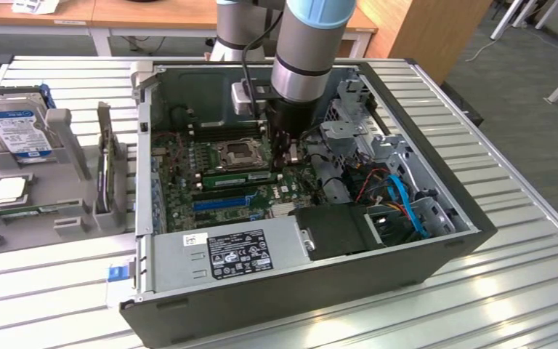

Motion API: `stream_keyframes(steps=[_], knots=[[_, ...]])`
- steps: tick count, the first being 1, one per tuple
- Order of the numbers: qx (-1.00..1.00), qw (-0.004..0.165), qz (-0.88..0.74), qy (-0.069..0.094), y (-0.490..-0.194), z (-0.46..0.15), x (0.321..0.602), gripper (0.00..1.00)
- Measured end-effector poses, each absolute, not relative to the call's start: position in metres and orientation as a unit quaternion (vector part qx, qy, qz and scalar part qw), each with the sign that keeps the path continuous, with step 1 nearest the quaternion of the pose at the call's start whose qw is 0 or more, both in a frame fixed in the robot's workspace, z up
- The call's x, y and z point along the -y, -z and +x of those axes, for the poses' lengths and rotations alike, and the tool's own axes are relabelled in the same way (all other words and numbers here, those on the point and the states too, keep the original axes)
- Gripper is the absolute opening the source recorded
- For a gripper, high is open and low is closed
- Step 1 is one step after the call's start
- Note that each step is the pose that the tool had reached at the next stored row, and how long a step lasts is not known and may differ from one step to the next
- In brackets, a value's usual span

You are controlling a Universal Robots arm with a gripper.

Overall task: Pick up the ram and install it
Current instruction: 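Press down the ram until it locks into place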

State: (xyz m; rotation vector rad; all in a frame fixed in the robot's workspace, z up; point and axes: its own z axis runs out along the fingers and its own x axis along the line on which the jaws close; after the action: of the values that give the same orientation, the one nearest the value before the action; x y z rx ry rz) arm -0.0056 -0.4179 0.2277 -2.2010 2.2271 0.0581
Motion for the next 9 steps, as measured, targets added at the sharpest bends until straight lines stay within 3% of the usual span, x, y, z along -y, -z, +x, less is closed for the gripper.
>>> stream_keyframes(steps=[9], knots=[[-0.711,0.005,-0.703,-0.019,-0.2268,-0.0055,0.4179,0.10]])
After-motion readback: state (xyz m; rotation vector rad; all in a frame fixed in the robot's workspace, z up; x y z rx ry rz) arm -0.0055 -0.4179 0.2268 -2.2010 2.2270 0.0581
